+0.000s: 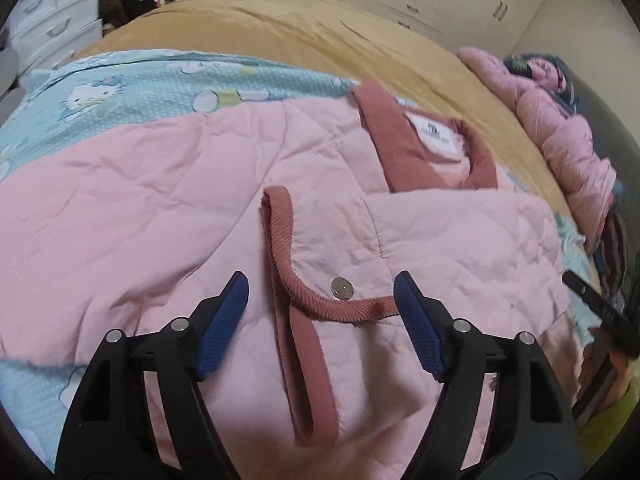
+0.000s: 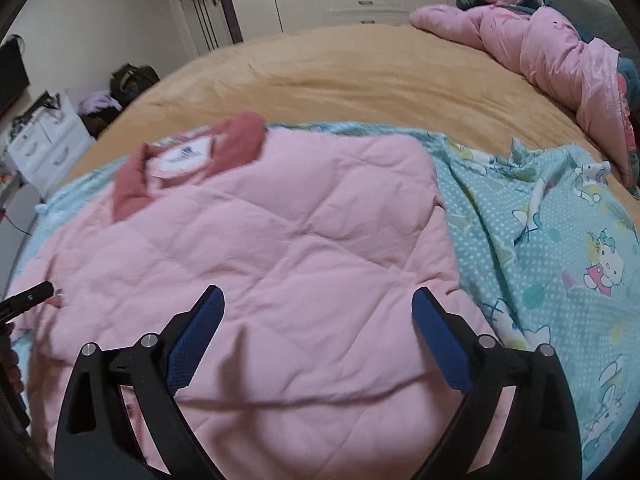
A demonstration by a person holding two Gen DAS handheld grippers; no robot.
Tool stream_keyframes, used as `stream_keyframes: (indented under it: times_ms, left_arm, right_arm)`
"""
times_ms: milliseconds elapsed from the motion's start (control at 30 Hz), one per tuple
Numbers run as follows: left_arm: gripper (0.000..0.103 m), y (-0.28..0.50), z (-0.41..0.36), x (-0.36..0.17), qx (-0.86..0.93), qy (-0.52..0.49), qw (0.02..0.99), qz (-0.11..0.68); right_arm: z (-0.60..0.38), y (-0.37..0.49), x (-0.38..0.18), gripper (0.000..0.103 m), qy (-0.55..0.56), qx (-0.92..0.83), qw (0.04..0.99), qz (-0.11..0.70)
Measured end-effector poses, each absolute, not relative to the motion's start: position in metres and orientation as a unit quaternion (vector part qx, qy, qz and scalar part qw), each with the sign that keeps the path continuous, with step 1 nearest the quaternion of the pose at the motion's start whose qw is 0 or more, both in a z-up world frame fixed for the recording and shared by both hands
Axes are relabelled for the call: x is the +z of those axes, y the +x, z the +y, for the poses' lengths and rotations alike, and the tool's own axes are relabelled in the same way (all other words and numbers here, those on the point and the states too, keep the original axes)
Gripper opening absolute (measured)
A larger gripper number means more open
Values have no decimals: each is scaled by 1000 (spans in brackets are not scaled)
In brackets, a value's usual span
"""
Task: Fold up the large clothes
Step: 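Lay the sleeve across the jacket body with the left tool and release, then move the left tool to the other sleeve cuff and grasp it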
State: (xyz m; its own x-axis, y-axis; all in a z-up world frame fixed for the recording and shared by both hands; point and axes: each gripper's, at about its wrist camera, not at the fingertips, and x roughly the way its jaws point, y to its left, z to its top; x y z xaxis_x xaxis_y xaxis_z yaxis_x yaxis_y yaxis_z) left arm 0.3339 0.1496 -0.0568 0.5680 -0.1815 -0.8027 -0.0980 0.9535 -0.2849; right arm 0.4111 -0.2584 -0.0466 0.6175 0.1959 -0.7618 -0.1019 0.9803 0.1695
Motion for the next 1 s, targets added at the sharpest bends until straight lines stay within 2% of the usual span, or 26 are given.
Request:
stream_keyframes:
  times_ms: [100, 300, 667, 1000]
  left_arm:
    - [93, 326, 154, -48, -20, -169, 873, 458]
    - [94, 311, 165, -28, -11, -219, 868, 445]
    - [94, 280, 164, 4, -8, -205, 883, 422]
    - [94, 249, 198, 25, 17, -207, 891, 403]
  right_arm:
    - [-256, 399, -36, 99, 61, 97, 902, 415]
    - [-249, 378, -13, 99, 52, 107, 912, 391]
    - [-232, 348, 19, 99, 66, 130, 920, 363]
    - [-179, 336, 37, 99, 58, 172, 917, 356]
